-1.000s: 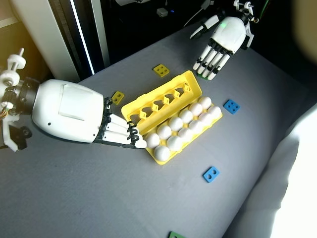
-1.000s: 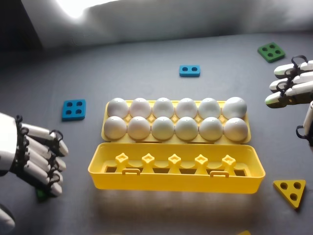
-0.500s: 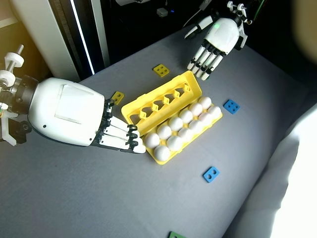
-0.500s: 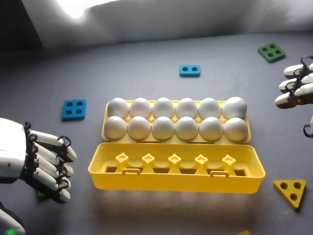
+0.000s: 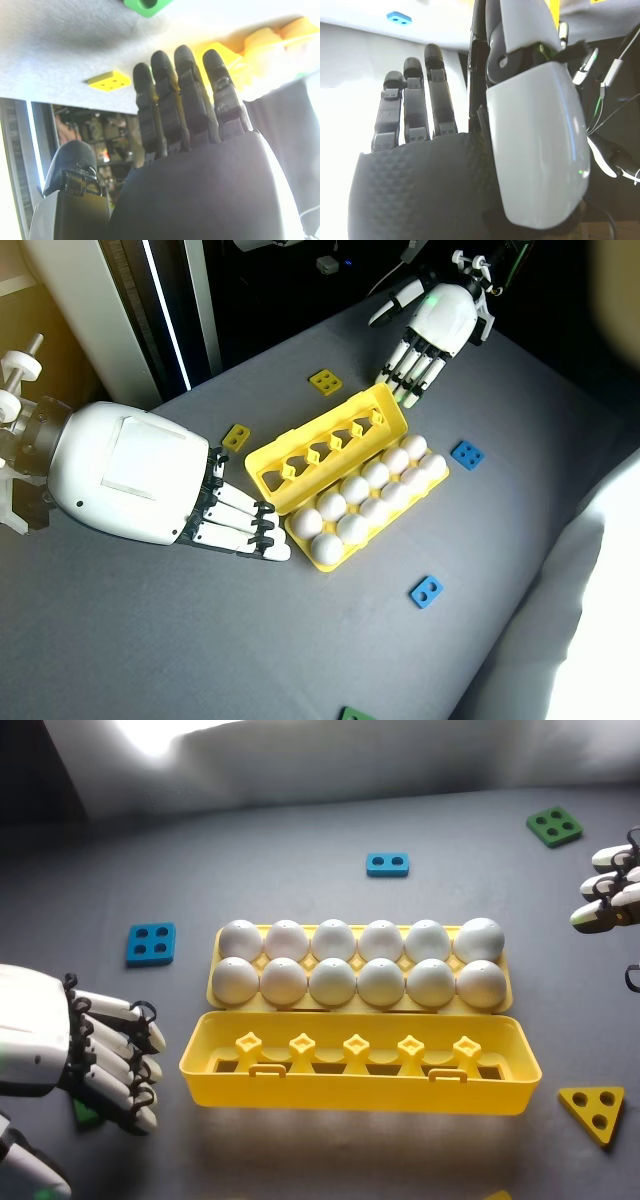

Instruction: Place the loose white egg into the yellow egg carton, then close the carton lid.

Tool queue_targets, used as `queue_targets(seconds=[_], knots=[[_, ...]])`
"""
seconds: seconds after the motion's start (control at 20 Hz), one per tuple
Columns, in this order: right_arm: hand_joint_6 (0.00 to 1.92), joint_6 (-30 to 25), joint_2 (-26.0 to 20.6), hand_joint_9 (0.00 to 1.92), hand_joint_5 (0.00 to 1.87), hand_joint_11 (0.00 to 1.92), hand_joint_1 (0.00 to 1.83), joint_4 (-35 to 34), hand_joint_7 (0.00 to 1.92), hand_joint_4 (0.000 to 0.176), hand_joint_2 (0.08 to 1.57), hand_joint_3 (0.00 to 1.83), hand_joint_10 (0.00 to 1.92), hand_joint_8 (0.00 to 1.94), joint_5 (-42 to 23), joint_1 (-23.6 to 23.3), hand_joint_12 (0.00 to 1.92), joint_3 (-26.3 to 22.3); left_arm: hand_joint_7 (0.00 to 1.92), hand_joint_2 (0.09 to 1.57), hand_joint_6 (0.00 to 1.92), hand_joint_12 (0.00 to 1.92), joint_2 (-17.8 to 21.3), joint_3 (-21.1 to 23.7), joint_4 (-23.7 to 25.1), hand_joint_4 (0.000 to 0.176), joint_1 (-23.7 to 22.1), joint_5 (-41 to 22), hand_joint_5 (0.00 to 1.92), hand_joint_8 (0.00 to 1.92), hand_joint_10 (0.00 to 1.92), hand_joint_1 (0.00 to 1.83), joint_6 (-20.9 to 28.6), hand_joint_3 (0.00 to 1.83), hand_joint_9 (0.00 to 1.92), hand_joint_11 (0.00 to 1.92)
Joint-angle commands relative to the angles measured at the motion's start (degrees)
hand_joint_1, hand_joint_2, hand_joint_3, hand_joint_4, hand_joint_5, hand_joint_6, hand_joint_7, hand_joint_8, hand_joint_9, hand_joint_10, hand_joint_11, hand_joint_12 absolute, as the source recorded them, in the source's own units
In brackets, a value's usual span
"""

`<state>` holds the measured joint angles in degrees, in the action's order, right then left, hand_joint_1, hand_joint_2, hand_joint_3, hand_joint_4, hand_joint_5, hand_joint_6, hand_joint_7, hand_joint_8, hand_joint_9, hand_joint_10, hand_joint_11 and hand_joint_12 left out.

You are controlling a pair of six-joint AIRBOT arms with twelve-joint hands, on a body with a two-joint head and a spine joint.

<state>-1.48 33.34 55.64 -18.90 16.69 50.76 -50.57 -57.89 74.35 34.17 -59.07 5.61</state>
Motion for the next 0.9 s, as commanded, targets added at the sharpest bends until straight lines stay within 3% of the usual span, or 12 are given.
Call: queue_targets(seconds=[0.0, 0.85], knots=[[0.53, -0.33, -0.73, 0.17, 1.24, 0.00, 1.09, -2.32, 0.32, 0.176, 1.00, 0.00, 0.00, 0.00, -2.87, -0.50, 0.00, 0.06, 0.54, 1.19, 0.00, 0.57, 0.39, -0.09, -3.60, 0.000, -0.17, -3.09, 0.57, 0.00, 0.00, 0.00, -0.08, 0.00, 0.42, 0.00], [0.55, -0.30, -0.80, 0.16, 1.23, 0.00, 1.09, -2.51, 0.34, 0.176, 1.01, 0.00, 0.00, 0.00, -2.93, -0.64, 0.00, -0.63, 0.59, 1.22, 0.00, 0.59, 0.20, 1.70, -4.53, 0.000, -0.60, -2.42, 0.58, 0.00, 0.00, 0.00, -0.50, 0.00, 0.47, 0.00]])
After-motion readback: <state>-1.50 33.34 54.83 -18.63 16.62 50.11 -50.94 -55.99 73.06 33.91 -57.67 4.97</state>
